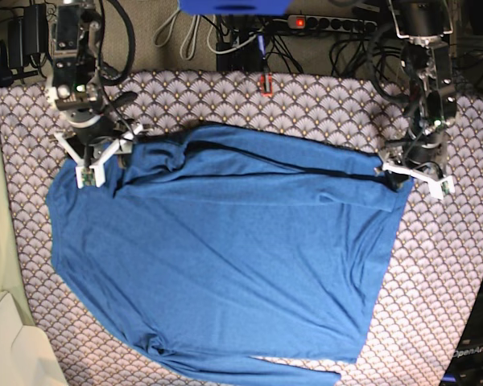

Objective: Fold the T-shirt properly
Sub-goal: 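Lower the held shoulder edge back onto the shirt with both grippers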

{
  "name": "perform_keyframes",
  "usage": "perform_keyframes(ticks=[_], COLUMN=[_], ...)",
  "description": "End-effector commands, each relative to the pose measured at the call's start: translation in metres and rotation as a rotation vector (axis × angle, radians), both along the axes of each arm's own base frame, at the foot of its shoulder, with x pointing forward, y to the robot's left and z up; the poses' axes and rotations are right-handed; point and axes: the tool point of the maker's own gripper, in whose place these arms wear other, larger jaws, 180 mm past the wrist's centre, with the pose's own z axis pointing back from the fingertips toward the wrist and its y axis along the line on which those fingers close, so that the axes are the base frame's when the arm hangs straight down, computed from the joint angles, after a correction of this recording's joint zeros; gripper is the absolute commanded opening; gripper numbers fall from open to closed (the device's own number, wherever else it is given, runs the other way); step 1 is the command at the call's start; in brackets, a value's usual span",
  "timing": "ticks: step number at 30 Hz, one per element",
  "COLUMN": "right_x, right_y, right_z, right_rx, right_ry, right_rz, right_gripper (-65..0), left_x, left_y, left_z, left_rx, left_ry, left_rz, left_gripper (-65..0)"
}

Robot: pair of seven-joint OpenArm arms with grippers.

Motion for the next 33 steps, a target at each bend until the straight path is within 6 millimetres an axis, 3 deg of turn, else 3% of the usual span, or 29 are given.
perform_keyframes(ticks=[1, 5, 7, 14, 20, 26, 33], right_x=[0.006, 0.001, 0.0, -0.008, -0.015, -0.005, -0.01], right_y=[0.004, 0.006, 0.005, 0.016, 0.022, 0.022, 0.023], right_z=[0.012, 0.004, 0.002, -0.005, -0.028, -0.026, -0.031], right_rx=[0.008, 0.009, 0.009, 0.026, 0.05, 0.053, 0.055], right_ry=[-0.047, -0.023, -0.017, 0.006, 0.067, 0.032, 0.047], right_rz=[0.01, 0.011, 0.009, 0.03, 0.022, 0.023, 0.02], right_gripper=[-35.5, -35.5, -34.8, -32.9, -32.9, -32.9, -32.9], left_x=[0.007, 0.007, 0.008, 0.007, 0.007, 0.007, 0.007], left_y=[0.004, 0.004, 0.004, 0.004, 0.004, 0.006, 0.006], left_z=[0.01, 0.01, 0.01, 0.009, 0.009, 0.01, 0.01], left_rx=[0.015, 0.014, 0.013, 0.012, 0.012, 0.017, 0.017], left_ry=[-0.028, -0.025, -0.024, -0.023, -0.023, -0.023, -0.023], left_rz=[-0.005, -0.006, -0.007, -0.007, -0.007, -0.008, -0.008], left_gripper=[-37.6, -57.9, -65.0, -63.7, -63.7, -63.7, -63.7])
